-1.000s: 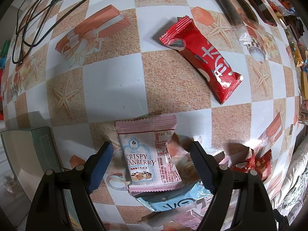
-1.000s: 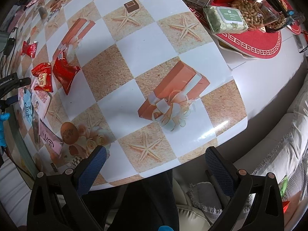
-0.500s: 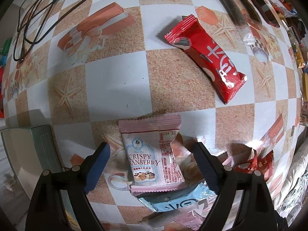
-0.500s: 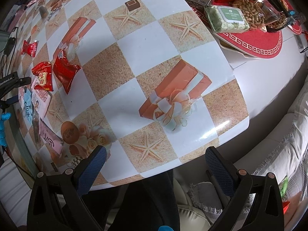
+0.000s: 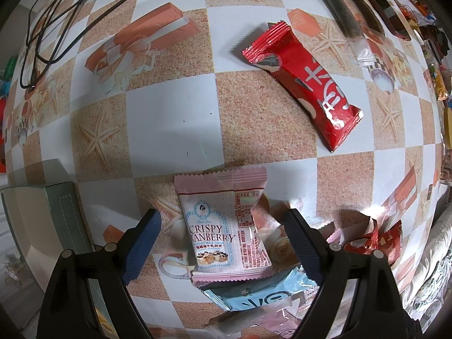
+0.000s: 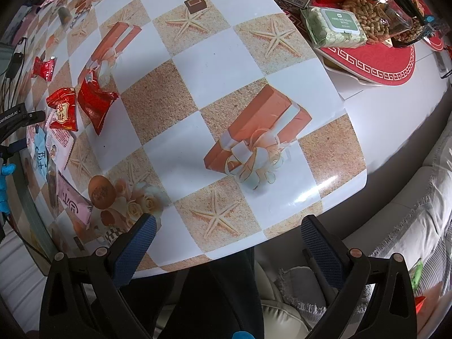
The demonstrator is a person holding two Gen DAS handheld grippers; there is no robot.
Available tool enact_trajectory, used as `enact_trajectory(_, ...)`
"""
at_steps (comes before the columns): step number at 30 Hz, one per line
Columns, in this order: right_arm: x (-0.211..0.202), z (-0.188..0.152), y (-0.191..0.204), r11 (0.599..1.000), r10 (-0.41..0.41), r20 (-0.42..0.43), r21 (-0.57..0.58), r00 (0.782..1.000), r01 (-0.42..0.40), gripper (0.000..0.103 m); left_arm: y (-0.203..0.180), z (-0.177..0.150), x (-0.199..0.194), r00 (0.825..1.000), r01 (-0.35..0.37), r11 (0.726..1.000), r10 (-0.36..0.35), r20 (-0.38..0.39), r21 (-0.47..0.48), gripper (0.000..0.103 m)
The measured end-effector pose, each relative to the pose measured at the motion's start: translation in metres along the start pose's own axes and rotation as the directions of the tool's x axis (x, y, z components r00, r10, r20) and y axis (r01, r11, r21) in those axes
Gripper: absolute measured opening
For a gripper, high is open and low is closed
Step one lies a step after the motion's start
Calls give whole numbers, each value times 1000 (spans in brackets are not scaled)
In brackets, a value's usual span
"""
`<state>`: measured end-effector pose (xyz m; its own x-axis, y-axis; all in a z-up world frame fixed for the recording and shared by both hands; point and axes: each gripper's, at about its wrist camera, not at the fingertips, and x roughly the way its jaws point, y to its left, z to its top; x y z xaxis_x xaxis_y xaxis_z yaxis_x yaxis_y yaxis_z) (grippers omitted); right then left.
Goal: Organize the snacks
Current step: 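Lower the left tool around the pink Crispy Cranberry pack, then grasp the Crispy Cranberry pack with the left tool while the right tool grasps a red snack pack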
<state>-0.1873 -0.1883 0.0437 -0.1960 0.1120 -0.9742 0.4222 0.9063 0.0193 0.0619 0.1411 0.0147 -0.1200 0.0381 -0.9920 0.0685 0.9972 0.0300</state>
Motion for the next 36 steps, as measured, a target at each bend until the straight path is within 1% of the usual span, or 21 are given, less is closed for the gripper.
enact_trajectory(9,-2,-1,-2,1000,-9,3,-5,1000,9,103,2,-2,1,1000,-8,1000,8,-1,-2,92)
enact_trajectory(12,-4,-1,-2,1000,-12,8,-8,1000,13,103,6,-3,3,1000,1,1000,-1,-6,-6,92)
enact_trajectory(18,-4,-2,2,1000,-2,4,-17,1000,2,103,11,-8,3,1000,-3,1000,3,-11,-8,92)
enact_trajectory(23,-11,-3,4,999,-19,11,-39,1000,19,103,11,-10,3,1000,11,1000,-12,-7,-20,90)
enact_trajectory(26,-17,-1,3,999,-29,22,-38,999,30,103,10,-12,2,1000,12,1000,-12,3,-12,87)
enact_trajectory(29,-21,-1,6,999,-11,31,-46,999,13,103,10,-14,-1,1000,11,1000,-11,14,3,80)
enact_trajectory(32,-23,-1,10,998,-14,28,-58,1000,16,103,10,-14,-5,1000,11,1000,-11,26,21,69)
enact_trajectory(34,-22,-1,14,998,-17,26,-65,1000,19,103,10,-14,-8,999,9,999,-10,41,37,54)
enact_trajectory(36,-22,-2,17,997,-18,23,-75,1000,20,103,9,-13,-11,999,7,998,-10,49,55,45)
